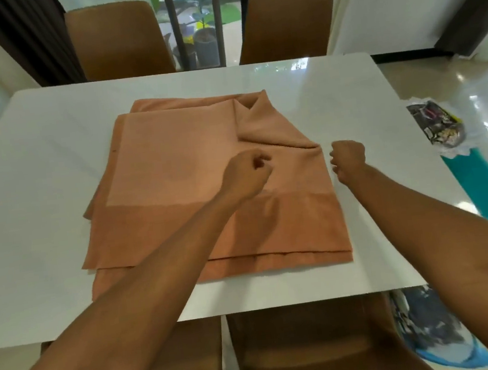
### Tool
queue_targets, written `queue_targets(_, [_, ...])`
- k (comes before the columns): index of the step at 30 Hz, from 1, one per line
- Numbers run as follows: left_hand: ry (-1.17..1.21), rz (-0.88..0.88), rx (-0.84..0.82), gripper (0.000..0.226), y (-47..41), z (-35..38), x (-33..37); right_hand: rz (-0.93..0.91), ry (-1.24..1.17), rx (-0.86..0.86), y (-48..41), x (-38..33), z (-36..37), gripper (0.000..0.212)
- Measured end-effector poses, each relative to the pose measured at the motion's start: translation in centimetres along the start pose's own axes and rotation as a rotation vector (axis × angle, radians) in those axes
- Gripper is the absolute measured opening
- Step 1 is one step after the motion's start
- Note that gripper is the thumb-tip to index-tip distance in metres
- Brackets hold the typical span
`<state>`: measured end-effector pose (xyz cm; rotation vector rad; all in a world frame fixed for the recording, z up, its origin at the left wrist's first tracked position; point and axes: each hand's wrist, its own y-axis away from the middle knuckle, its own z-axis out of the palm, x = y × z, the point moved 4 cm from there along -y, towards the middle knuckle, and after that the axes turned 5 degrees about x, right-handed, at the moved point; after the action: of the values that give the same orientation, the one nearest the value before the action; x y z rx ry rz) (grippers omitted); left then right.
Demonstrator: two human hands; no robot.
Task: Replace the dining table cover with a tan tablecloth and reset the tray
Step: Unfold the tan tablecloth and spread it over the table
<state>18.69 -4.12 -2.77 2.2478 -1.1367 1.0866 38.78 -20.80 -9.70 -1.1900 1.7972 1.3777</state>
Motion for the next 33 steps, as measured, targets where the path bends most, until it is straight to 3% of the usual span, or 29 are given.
queue_targets(4, [-0.425, -0.043, 0.065, 0.040, 1.2, -0.3, -6.6, -0.400, 0.314, 0.042, 1.0, 2.2, -0.6, 0.025])
queue_targets(7, [-0.601, -0.028, 0.055, 0.047, 1.6, -0.5, -10.2, -0.632, 0.441, -0.166, 3.9, 2.8, 2.0, 0.027])
queue_targets(11, [-0.656, -0.095, -0.001, 0.067, 0.8, 0.0, -12.7, -0.985, 0.616, -0.465, 6.9, 3.4, 6.6, 0.020])
queue_targets(14, [-0.748, -0.017, -0.068, 0.072, -2.2, 1.4, -12.9, -1.187, 0.950, -0.541, 7.1, 3.9, 11.1, 0.039])
queue_targets(17, [-0.767, 0.021, -0.050, 0.069, -6.5, 2.6, -13.1, -1.234, 1.067, -0.504, 5.0, 3.2, 14.6, 0.045])
queue_targets(22, [-0.668, -0.068, 0.040, 0.069, -13.5, 4.1, -13.8, -1.252, 1.173, -0.452, -1.0, 0.0, 17.1, 0.052])
queue_targets(25, [-0.723, -0.065, 0.111, 0.070, -13.6, 4.1, -14.3, -1.224, 1.248, -0.274, -5.3, -3.1, 16.6, 0.063])
queue_targets(27, [-0.728, -0.047, 0.132, 0.070, -14.2, 4.5, -14.6, -0.933, 1.240, -0.161, -10.0, -4.9, 15.6, 0.071])
queue_targets(29, [-0.743, -0.054, 0.145, 0.070, -14.2, 4.6, -14.7, -0.699, 1.157, -0.166, -12.7, -5.5, 15.0, 0.076])
queue_targets(33, [-0.737, -0.059, 0.147, 0.069, -14.4, 4.7, -14.4, -1.044, 1.204, -0.144, -10.7, -6.3, 16.3, 0.068])
